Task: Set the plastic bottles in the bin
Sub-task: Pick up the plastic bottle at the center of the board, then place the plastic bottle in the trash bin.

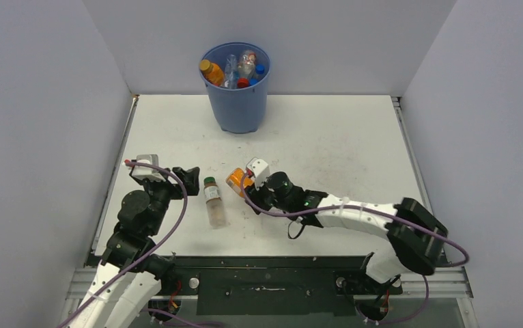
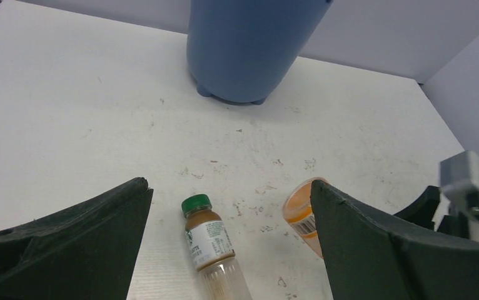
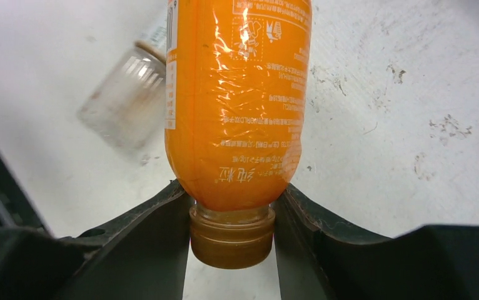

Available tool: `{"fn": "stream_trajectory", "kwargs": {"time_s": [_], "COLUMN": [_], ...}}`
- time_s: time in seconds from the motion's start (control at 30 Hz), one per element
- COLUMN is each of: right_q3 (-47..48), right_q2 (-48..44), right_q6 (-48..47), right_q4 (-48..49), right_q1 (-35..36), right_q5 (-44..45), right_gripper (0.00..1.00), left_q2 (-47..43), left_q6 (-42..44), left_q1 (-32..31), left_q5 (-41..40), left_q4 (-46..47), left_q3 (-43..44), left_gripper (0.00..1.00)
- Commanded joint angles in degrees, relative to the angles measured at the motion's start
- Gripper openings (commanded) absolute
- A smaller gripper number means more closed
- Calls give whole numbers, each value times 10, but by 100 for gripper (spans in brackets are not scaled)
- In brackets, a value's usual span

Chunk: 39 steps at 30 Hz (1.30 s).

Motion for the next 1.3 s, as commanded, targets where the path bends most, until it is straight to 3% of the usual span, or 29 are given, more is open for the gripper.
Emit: {"fn": "stream_trajectory", "kwargs": {"time_s": [0.0, 0.1, 0.2, 0.47, 0.57, 0.73, 0.83, 1.1, 1.27], "right_q3": [-30, -27, -3, 79, 110, 163, 184, 207, 212], "right_q2": [-140, -220, -266, -294, -286, -259, -251, -241, -241], "right_q6": [68, 104, 125, 134, 126, 112, 108, 100, 98], "right_q4": [-80, -178, -262, -420, -444, -480, -492, -507, -502], "right_q1": [20, 33, 37, 40, 40, 39, 40, 40, 41], "right_q5": [44, 48, 32, -42, -84, -111, -125, -144, -164], "right_gripper": [6, 5, 5, 5, 5, 5, 5, 5, 5], "left_q2": [-11, 9, 33, 8, 45, 102, 122, 153, 189], "left_q6": [16, 47, 114, 453, 548, 699, 770, 857, 856], "left_q1": [-5, -20, -67, -169, -212, -406, -470, -479, -479], "left_q5": [102, 217, 251, 368, 322, 112, 18, -11, -23], "left_q4": [81, 115, 107, 6, -30, -58, -27, 30, 53], "left_q3": [-3, 15, 43, 72, 94, 88, 70, 60, 69], "left_gripper": [99, 100, 100, 96, 96, 96, 96, 96, 97]}}
